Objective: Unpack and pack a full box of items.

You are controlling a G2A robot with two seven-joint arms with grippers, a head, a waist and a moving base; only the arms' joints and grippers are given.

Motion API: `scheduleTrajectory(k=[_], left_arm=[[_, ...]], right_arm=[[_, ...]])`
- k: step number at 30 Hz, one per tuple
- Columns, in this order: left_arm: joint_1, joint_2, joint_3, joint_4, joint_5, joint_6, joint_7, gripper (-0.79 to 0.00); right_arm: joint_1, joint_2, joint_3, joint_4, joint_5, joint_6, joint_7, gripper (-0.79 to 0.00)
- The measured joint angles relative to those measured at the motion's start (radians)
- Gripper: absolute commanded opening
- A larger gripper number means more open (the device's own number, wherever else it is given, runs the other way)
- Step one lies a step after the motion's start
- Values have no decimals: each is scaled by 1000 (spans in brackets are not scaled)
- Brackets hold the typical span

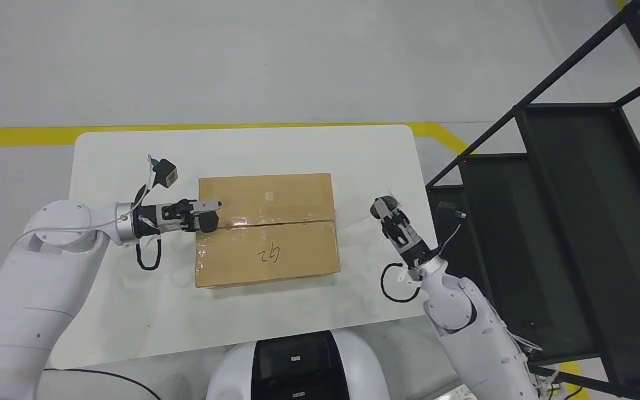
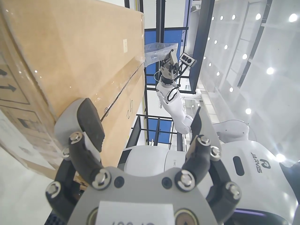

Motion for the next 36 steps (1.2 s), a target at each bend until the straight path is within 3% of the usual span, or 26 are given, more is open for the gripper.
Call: scheduleTrajectory(k=[9,36], left_arm=[[6,-1,-7,-2,-1,-5,-4,0],[13,-4,-26,-1,-4,-15,-18,0]], right_arm=[[34,-5,-68,-84,-60,29,74,-785],[231,-45,-331,53,-154,181,233,-785]])
